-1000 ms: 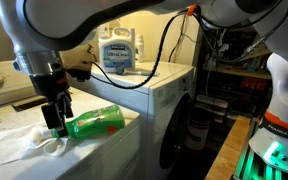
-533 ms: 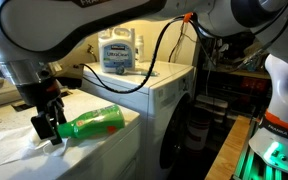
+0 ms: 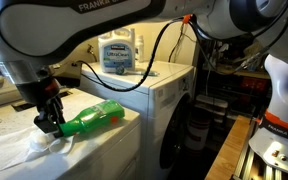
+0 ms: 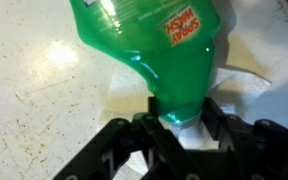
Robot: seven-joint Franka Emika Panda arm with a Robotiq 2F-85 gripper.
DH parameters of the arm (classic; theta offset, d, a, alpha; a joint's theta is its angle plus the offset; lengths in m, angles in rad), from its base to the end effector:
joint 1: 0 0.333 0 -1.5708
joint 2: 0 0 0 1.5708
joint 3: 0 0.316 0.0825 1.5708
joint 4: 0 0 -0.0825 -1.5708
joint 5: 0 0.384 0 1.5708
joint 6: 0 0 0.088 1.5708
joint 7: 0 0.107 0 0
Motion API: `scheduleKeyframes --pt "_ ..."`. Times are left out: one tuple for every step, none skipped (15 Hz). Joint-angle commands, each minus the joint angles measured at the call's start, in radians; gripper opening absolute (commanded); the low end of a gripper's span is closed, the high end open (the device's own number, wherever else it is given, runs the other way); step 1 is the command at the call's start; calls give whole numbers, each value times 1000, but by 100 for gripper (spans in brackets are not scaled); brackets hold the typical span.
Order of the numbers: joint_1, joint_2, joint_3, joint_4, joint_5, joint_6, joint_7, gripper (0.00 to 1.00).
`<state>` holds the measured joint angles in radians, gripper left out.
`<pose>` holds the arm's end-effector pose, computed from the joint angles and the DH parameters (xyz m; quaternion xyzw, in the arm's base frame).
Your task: Put the green bottle upright
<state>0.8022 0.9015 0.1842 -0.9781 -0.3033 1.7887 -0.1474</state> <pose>0.4864 0.5963 0.3183 0.8368 0.5411 -0.0072 0.0833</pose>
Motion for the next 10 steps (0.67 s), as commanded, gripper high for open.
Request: scheduleKeyframes --pt "8 39 -12 36 -15 -4 -7 23" --pt "7 43 -13 39 -16 -3 -9 32" --pt "6 45 -12 39 -16 1 -14 32" --pt "5 45 -10 38 -15 4 -18 35" --pt "1 45 -7 35 -12 12 -24 39" --pt "0 45 -5 33 -11 21 -29 39" --pt "-2 46 -4 33 -9 26 -34 39" --pt "-2 48 -3 33 -9 32 -41 42" --pt "-3 51 -2 35 -8 32 -46 46" --pt "-2 54 -3 37 -8 30 -49 53"
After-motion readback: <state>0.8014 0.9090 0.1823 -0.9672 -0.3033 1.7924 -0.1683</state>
